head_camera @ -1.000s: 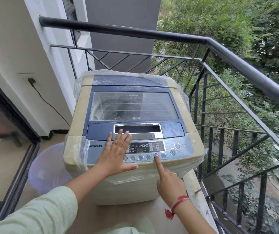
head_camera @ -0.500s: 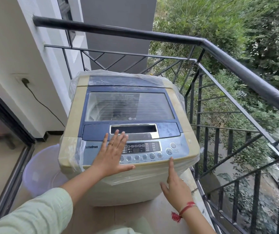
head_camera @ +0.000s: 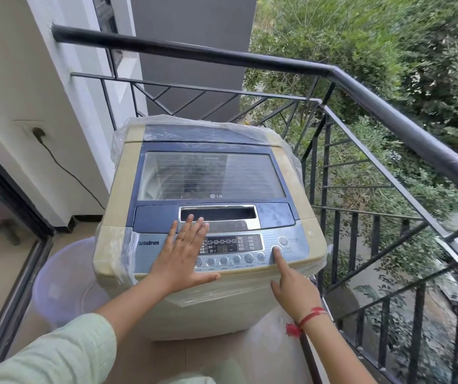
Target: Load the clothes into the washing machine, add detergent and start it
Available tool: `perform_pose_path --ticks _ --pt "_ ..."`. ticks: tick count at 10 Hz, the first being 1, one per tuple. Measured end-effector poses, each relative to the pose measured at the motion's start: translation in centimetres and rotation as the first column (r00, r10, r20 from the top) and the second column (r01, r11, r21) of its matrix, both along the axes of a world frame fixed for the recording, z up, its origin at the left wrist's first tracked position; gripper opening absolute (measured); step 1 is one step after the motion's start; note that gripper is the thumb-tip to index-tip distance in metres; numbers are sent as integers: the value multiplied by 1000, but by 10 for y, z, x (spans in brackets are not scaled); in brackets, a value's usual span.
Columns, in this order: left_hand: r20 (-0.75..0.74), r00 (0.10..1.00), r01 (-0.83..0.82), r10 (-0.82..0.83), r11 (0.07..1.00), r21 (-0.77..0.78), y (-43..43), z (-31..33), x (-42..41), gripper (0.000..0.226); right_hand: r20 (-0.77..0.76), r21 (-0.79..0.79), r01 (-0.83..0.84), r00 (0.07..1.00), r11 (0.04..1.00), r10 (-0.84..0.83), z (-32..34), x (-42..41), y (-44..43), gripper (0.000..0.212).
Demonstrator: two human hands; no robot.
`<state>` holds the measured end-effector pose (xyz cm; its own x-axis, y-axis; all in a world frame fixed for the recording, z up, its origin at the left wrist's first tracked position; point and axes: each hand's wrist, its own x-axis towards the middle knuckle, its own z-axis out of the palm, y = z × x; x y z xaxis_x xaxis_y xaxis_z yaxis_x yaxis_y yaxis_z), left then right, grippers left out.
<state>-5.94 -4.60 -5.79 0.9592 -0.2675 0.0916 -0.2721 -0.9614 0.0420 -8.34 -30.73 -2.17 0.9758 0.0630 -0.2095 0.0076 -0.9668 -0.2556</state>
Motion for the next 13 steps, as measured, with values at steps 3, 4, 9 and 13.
perform_pose_path --ticks 3,4,9,13 --pt "-30 1000 -6 6 1000 -2 0 3 -1 115 -263 -84 -133 959 988 106 29 28 -10 71" --pt "-33 999 2 -3 1000 -17 0 3 -1 116 -260 -30 -140 957 990 127 16 13 -9 88" --pt "-5 1000 7 -7 998 -67 1 3 -1 124 541 348 -233 841 908 8 15 -5 9 44" --pt "83 987 -122 140 975 -187 7 5 -14 112 629 452 -185 760 872 -165 8 7 5 23"
